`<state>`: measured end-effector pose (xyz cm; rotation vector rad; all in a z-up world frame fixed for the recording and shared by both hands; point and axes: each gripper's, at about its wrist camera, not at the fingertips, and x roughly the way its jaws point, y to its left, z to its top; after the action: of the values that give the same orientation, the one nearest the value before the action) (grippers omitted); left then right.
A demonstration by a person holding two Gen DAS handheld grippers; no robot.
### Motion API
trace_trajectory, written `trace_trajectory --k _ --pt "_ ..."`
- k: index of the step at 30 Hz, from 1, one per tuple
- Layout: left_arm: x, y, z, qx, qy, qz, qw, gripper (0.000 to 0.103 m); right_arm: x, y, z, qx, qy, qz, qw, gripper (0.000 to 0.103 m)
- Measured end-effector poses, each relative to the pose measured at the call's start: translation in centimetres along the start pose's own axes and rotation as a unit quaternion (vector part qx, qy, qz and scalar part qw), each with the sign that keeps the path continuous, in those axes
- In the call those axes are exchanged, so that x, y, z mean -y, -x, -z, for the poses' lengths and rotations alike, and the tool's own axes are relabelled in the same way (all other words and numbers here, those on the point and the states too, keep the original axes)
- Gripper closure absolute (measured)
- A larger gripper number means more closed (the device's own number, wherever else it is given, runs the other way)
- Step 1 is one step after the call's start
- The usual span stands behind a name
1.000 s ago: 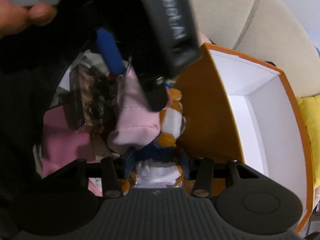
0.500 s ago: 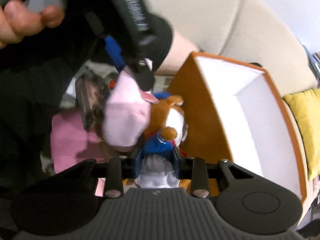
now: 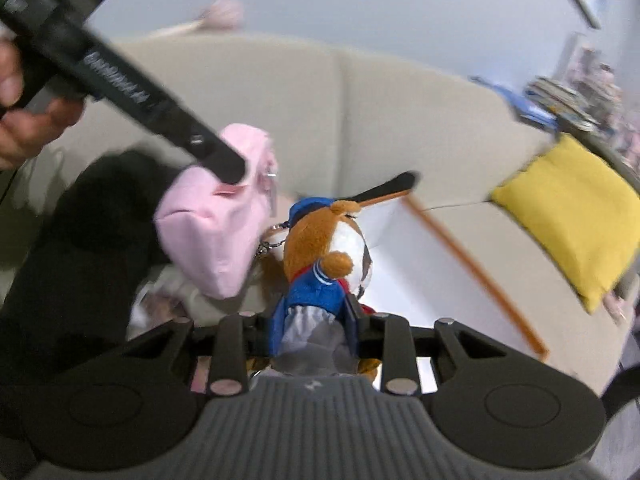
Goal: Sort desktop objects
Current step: 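Lower the pink bag and teddy bear into the orange box with both grippers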
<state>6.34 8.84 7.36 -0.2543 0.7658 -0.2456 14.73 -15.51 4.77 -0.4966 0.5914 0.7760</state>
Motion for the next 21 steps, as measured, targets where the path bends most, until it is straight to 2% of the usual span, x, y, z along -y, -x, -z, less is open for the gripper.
trace_trajectory --k 4,6,9,14,17,21 --pt "2.5 -0.9 -3.3 0.003 -0.086 0.001 0.9963 0.067 2.5 -1.6 -2.2 0.009 -0.073 0.038 0.997 0.071" --pt "4.1 -2.1 -4.6 -0.008 -0.139 0.009 0.9903 0.067 4.2 -2.7 -2.5 0.005 -0.112 0.049 0.992 0.071" --pt "5.6 -5.7 -5.8 -0.054 -0.207 0.025 0.9765 0.067 5.3 -6.2 -3.1 -0.014 -0.155 0.051 0.987 0.071" --pt "5.3 -13.6 -6.0 -0.144 -0.24 0.011 0.96 0.068 6.0 -9.8 -0.5 -0.058 -0.212 0.043 0.975 0.071" --pt "4.7 -16.9 -5.4 -0.182 -0.254 0.013 0.9498 0.068 7.1 -12.9 0.5 -0.084 -0.244 0.021 0.966 0.071" --pt "3.3 -19.3 -4.9 -0.232 -0.256 0.023 0.9382 0.068 7.2 -15.9 0.8 -0.108 -0.26 -0.004 0.96 0.071"
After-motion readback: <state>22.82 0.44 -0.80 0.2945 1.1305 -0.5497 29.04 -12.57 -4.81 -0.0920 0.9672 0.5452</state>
